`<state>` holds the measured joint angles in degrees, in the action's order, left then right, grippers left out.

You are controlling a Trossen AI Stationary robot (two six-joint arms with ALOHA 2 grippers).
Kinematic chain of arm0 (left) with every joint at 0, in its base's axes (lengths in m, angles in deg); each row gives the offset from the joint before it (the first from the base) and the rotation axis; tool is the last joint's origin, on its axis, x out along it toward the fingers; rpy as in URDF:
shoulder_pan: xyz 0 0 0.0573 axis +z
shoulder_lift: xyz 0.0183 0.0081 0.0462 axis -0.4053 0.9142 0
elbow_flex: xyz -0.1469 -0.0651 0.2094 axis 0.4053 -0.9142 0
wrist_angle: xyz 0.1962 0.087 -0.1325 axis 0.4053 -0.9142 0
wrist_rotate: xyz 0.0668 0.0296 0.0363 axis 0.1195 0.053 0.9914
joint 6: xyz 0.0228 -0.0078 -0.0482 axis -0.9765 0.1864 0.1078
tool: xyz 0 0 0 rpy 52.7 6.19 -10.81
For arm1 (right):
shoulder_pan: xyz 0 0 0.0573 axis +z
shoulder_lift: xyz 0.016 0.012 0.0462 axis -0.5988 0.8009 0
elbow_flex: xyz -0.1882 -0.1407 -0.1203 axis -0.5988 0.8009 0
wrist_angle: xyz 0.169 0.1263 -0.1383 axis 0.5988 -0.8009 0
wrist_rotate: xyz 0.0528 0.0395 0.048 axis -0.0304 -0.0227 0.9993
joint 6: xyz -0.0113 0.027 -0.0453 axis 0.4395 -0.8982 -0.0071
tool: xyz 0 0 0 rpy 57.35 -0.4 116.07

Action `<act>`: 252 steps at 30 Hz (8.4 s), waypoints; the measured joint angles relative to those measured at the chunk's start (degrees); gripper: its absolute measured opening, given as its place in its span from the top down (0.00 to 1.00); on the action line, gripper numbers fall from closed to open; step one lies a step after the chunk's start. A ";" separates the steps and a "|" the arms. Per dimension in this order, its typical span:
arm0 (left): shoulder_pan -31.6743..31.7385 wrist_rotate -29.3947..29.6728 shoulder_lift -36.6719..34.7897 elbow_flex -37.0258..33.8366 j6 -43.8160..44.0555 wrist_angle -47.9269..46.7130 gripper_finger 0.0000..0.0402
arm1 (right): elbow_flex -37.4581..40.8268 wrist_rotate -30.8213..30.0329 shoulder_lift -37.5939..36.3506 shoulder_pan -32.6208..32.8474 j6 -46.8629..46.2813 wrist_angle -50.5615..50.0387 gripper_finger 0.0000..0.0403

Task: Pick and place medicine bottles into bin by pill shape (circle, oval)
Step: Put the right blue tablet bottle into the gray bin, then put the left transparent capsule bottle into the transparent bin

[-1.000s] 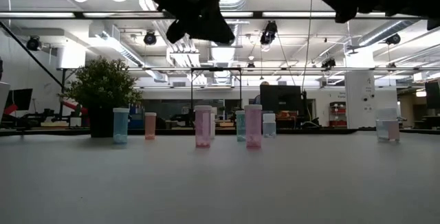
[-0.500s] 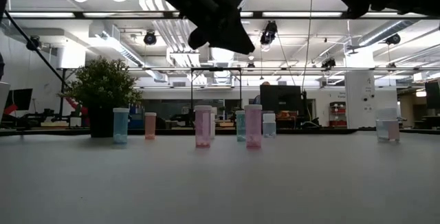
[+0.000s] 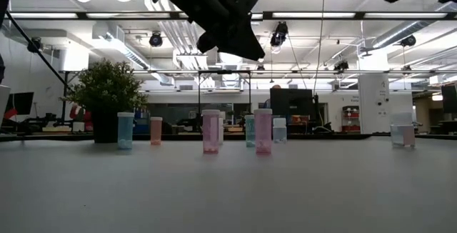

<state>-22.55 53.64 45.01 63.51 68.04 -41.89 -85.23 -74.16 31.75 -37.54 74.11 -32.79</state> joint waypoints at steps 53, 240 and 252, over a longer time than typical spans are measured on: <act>5.03 1.00 13.77 -1.84 -7.00 3.02 0.51 | 0.01 -0.67 -1.95 0.00 -2.22 -2.58 0.50; -40.25 26.05 -41.31 -23.56 38.23 -31.94 0.66 | -0.27 -10.29 2.49 -0.04 -3.33 -0.59 0.50; -20.89 13.81 -44.20 -24.93 -5.88 -18.18 0.67 | -5.31 -12.81 16.75 -0.04 -12.17 1.88 0.50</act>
<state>-43.44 67.44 0.81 38.58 62.16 -60.07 -90.54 -86.97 48.50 -37.58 61.94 -30.91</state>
